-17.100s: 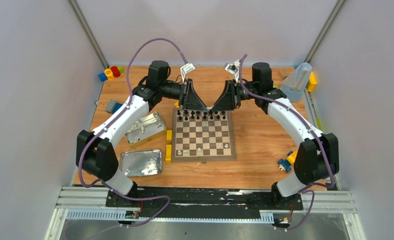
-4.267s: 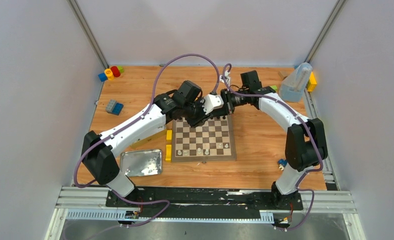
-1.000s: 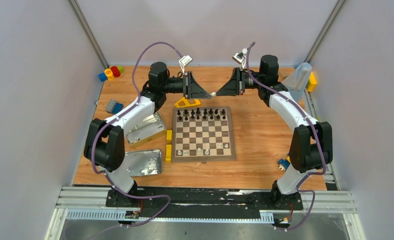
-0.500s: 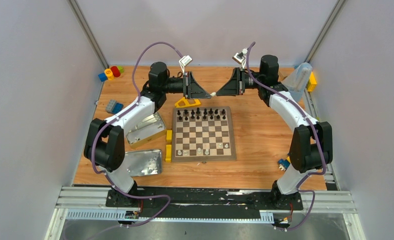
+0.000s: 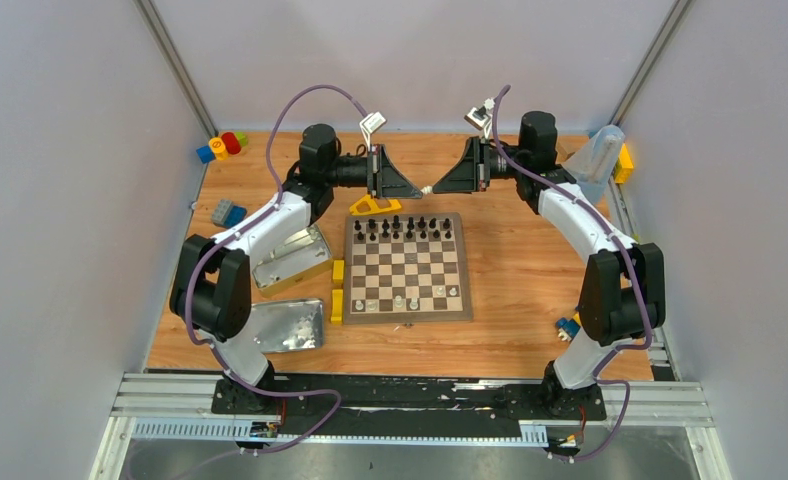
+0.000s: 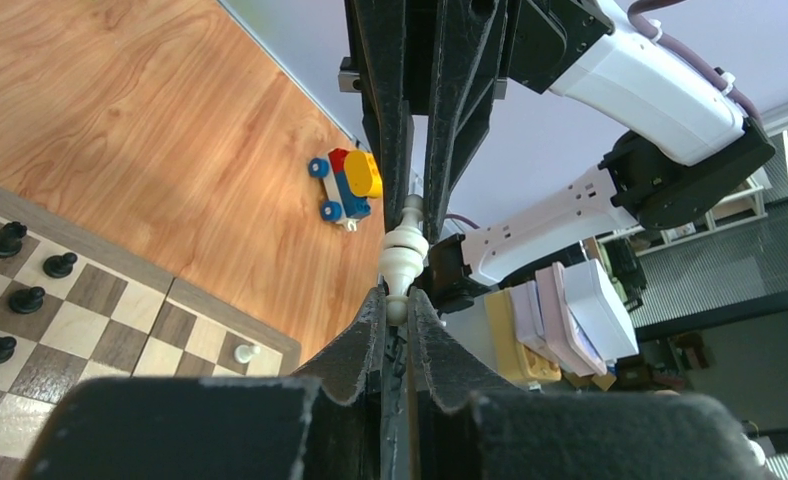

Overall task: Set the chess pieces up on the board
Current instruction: Pick up the chess piece from the storage box, then place the chess piece on the chessboard, then pick up the chess piece from the storage box.

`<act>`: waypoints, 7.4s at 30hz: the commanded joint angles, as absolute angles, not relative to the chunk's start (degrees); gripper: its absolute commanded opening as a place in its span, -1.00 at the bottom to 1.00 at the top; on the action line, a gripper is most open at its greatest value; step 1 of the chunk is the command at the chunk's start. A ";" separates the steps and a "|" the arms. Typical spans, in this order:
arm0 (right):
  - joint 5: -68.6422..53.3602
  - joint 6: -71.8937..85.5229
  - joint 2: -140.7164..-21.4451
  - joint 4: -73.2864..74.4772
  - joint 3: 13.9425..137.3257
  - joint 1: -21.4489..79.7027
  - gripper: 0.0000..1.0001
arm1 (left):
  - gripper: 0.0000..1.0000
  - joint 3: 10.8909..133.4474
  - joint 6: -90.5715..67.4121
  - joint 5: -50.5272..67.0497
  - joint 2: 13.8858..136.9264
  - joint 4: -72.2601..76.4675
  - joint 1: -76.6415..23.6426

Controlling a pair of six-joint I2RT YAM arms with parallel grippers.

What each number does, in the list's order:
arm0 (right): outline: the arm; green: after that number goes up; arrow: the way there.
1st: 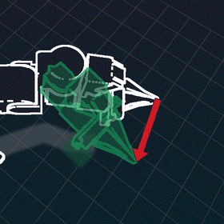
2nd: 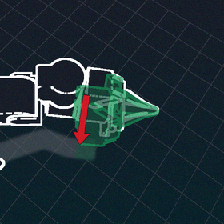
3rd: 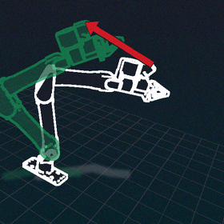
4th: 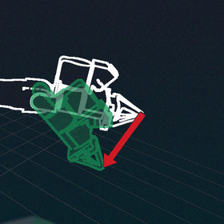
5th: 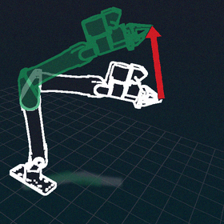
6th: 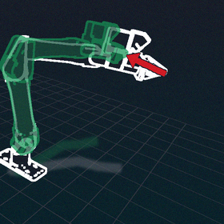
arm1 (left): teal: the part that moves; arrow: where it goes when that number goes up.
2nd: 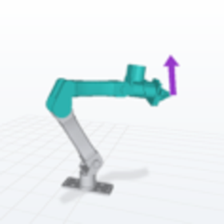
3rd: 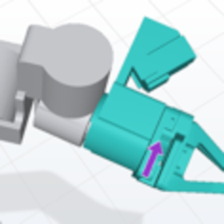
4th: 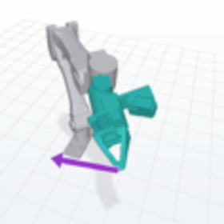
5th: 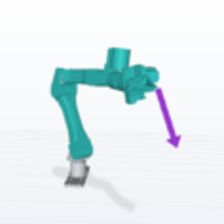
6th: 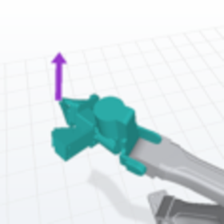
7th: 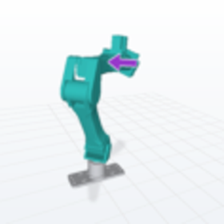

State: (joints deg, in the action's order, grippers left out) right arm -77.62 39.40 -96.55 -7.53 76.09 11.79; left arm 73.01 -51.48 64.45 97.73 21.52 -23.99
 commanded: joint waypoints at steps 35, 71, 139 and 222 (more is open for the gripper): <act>-26.52 -24.00 -90.74 43.04 73.27 34.21 -1.00 | -1.00 83.80 17.59 19.12 85.18 -63.67 -24.07; -13.52 -25.31 -104.65 49.04 77.46 43.67 -1.00 | -0.98 79.50 16.57 10.75 88.68 -65.72 -23.60; -35.94 -17.67 -67.61 32.40 60.82 9.77 -0.26 | -0.90 87.63 16.97 5.38 112.80 -69.78 -41.30; -35.79 -17.84 -69.35 31.91 59.60 9.70 -0.25 | -0.05 72.21 21.65 4.88 84.59 -54.88 -15.98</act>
State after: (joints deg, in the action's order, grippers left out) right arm -35.03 -18.04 -69.56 34.41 59.86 10.02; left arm 75.92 18.31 4.80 87.99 -59.64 -21.39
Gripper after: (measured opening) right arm 0.375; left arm 0.461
